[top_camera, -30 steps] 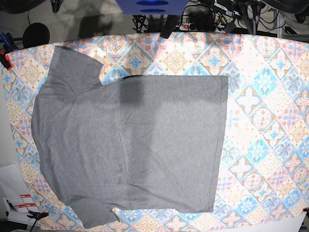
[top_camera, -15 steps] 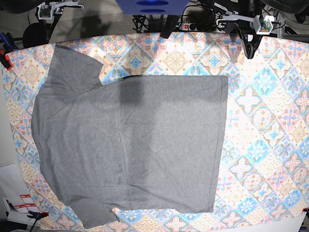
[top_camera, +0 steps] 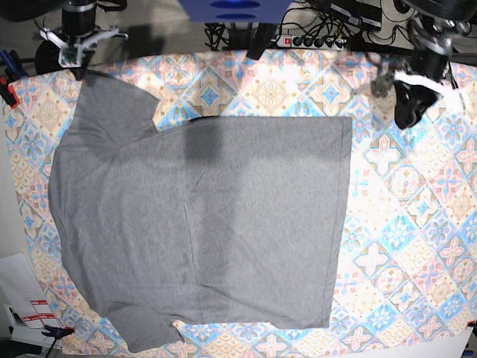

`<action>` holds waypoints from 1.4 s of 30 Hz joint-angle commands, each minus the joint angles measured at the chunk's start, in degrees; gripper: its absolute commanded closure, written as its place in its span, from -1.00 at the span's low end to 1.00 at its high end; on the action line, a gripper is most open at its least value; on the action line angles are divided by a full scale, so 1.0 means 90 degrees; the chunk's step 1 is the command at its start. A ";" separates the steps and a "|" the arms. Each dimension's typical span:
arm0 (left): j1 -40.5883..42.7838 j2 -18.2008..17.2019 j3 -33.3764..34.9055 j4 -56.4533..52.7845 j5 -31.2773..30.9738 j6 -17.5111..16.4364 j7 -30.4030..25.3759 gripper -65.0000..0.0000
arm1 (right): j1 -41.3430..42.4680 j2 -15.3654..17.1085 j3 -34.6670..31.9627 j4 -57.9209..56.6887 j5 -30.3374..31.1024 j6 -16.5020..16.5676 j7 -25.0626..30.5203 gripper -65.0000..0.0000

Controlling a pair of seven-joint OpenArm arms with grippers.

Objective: Fold the T-shirt properly
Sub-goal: 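Move right gripper to the shirt shoulder and left gripper to the hem corner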

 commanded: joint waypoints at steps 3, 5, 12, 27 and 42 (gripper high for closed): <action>-0.0361 -0.0401 -0.0050 0.0035 -0.0616 -0.0101 0.0545 0.69 | 0.0258 -0.0015 -0.0001 0.0121 0.0021 0.0531 -0.0491 1.00; -0.0625 -0.0401 -0.0050 -0.0014 -0.0674 -0.0101 0.0897 0.69 | 0.0463 -0.0015 0.0048 0.0121 0.0294 0.0755 -0.0930 1.00; -0.1846 -0.0381 -0.0050 -0.1010 -0.0743 -0.0101 0.2909 0.67 | 0.1411 0.0317 0.1034 0.0112 0.2023 0.0941 -0.3011 0.72; -0.2774 -0.0107 -0.0040 -0.2524 -0.0743 -0.0257 0.4218 0.45 | 0.1782 0.0620 0.1405 0.0092 0.2297 0.1146 -0.3626 0.60; -0.3155 0.0088 -0.0255 -0.3364 -0.0743 -0.1683 0.4677 0.22 | 0.1802 0.0903 0.1132 0.0072 0.2306 0.1146 -0.3636 0.59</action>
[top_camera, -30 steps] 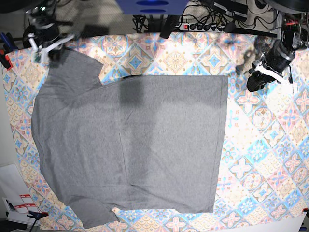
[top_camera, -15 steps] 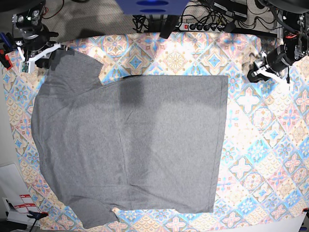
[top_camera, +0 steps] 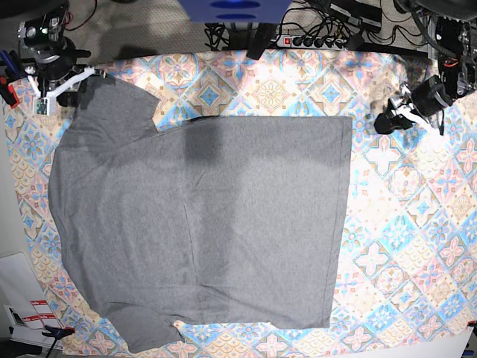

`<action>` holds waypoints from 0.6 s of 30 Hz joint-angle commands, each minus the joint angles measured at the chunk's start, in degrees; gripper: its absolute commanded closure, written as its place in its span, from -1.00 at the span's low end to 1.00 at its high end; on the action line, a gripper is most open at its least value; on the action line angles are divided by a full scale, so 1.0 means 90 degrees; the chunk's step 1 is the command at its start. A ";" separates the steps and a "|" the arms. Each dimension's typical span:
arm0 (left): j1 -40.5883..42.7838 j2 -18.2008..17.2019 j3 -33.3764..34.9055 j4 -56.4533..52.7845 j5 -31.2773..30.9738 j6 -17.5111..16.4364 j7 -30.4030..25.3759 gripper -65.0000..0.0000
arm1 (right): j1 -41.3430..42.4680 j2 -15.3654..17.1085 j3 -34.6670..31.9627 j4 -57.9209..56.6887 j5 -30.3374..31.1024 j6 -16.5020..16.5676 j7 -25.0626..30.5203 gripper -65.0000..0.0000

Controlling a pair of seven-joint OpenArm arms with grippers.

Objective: Fold the T-shirt properly
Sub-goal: 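Move right gripper to the shirt shoulder and left gripper to the hem corner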

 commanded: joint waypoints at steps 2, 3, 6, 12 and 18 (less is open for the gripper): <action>-0.0205 -0.0023 -0.0122 -0.0096 -0.0062 -0.0300 0.0207 0.21 | -0.0025 0.0095 -0.0054 0.0085 0.0063 0.0000 0.0128 0.59; -0.0303 -0.0014 -0.0102 -0.0204 -0.0053 -0.0486 0.0324 0.21 | -0.0025 0.0095 -0.0073 0.0085 0.0063 0.0000 0.0128 0.60; -0.0713 0.0074 -0.0073 -0.0712 -0.0053 -0.1003 0.0793 0.21 | -0.0025 0.0095 -0.0093 0.0085 0.0063 0.0000 0.0128 0.60; -0.1143 0.0240 -0.0063 -0.1396 -0.0023 -0.1541 0.1164 0.21 | -0.0025 0.0085 -0.0093 0.0085 0.0053 0.0000 0.0128 0.60; -0.1182 0.0260 -0.0053 -0.1415 0.0045 -0.1541 0.1174 0.21 | -0.0035 0.0085 -0.0054 0.0085 0.0053 0.0000 0.0128 0.60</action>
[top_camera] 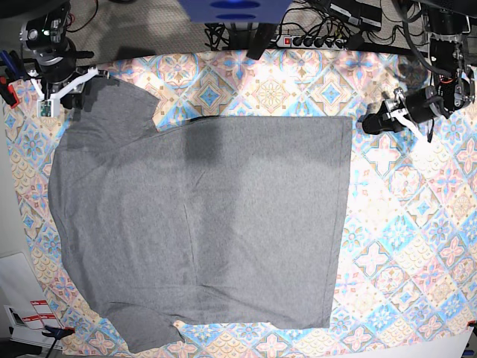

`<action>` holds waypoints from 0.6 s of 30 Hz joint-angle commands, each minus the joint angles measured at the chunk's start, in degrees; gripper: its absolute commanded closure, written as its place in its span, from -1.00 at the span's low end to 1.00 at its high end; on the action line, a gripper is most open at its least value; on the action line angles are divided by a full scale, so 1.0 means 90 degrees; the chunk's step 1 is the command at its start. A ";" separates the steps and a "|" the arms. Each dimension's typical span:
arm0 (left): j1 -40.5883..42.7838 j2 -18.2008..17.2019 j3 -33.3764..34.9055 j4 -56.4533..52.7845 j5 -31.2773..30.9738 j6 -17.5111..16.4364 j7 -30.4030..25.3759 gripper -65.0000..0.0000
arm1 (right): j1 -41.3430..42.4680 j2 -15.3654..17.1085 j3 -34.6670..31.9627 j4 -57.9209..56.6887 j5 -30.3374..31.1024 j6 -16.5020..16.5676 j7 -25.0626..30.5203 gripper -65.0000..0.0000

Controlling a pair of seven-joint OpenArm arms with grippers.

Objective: Fold the T-shirt properly
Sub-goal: 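Move right gripper to the shirt shoulder and left gripper to the hem corner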

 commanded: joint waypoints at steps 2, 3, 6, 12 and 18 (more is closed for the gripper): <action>-0.0112 0.0062 -0.0043 0.0076 0.0212 -0.0072 -0.0021 0.21 | -0.0044 0.0068 0.0058 0.0089 0.0053 0.0000 0.0119 0.60; -0.0161 0.0130 -0.0034 0.0076 0.0368 -0.0081 -0.0021 0.21 | -0.0044 0.0068 0.0058 0.0089 0.0053 0.0000 0.0119 0.60; -0.0385 0.0364 0.0396 0.0066 0.0847 -0.0296 -0.0021 0.21 | -0.0044 0.0068 0.0068 0.0080 0.0053 0.0000 0.0119 0.60; -0.0835 0.0677 0.0631 -0.0920 0.1130 -0.0443 -0.0069 0.21 | -0.0044 0.0068 0.0078 0.0080 0.0023 0.0000 0.0119 0.59; -0.0883 0.0677 0.0718 -0.0998 0.1247 -0.0570 -0.0069 0.21 | -0.0064 0.0078 0.0087 0.0080 0.0014 0.0000 0.0119 0.59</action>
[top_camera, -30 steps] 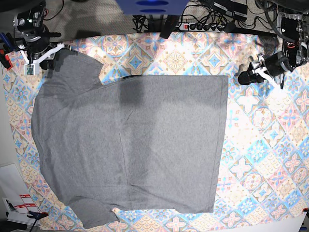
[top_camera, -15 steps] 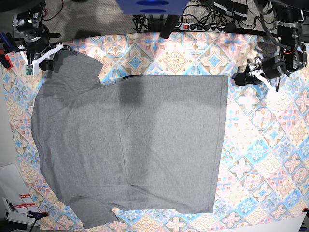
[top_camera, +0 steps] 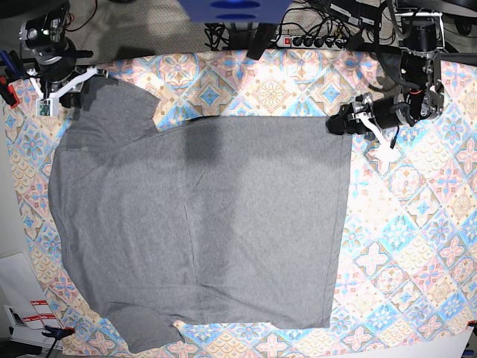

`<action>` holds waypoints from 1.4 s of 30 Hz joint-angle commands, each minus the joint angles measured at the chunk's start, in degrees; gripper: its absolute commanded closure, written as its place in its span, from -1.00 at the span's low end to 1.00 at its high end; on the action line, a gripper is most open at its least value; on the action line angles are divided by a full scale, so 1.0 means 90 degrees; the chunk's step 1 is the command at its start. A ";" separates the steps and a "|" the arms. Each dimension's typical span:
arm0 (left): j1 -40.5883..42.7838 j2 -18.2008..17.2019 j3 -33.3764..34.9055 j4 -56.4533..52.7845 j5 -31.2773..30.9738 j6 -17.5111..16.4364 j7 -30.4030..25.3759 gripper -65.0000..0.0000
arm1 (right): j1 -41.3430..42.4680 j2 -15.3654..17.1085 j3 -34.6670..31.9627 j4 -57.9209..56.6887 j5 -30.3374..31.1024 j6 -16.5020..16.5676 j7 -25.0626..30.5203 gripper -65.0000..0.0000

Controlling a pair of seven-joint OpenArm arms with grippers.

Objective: Fold the T-shirt properly
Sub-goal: 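Move right gripper to the shirt shoulder and left gripper to the hem corner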

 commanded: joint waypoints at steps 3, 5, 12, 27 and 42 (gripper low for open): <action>-0.0002 -0.0088 -0.0022 0.0026 0.0157 -0.0019 0.0072 0.21 | -0.0025 0.0073 0.0065 0.0089 0.0040 0.0000 0.0119 0.59; 0.0008 -0.0020 0.0046 0.0026 0.0157 -0.0019 0.0072 0.21 | -0.0005 0.0073 0.0065 0.0070 0.0040 0.0000 0.0119 0.59; 0.0008 0.0010 0.0310 0.0026 0.0147 -0.0028 0.0072 0.21 | 0.0307 0.0434 0.0153 -0.0116 0.0666 0.0000 -0.0213 0.59; 0.0008 0.0000 0.0310 0.0026 0.0147 -0.0028 0.0072 0.23 | 0.1577 0.0493 0.1667 -0.1141 0.1691 0.2515 -0.2812 0.59; 0.0018 -0.0029 0.0300 0.0026 0.0147 -0.0028 0.0072 0.23 | 0.1597 0.0366 0.1218 -0.1649 0.1691 0.2515 -0.2694 0.14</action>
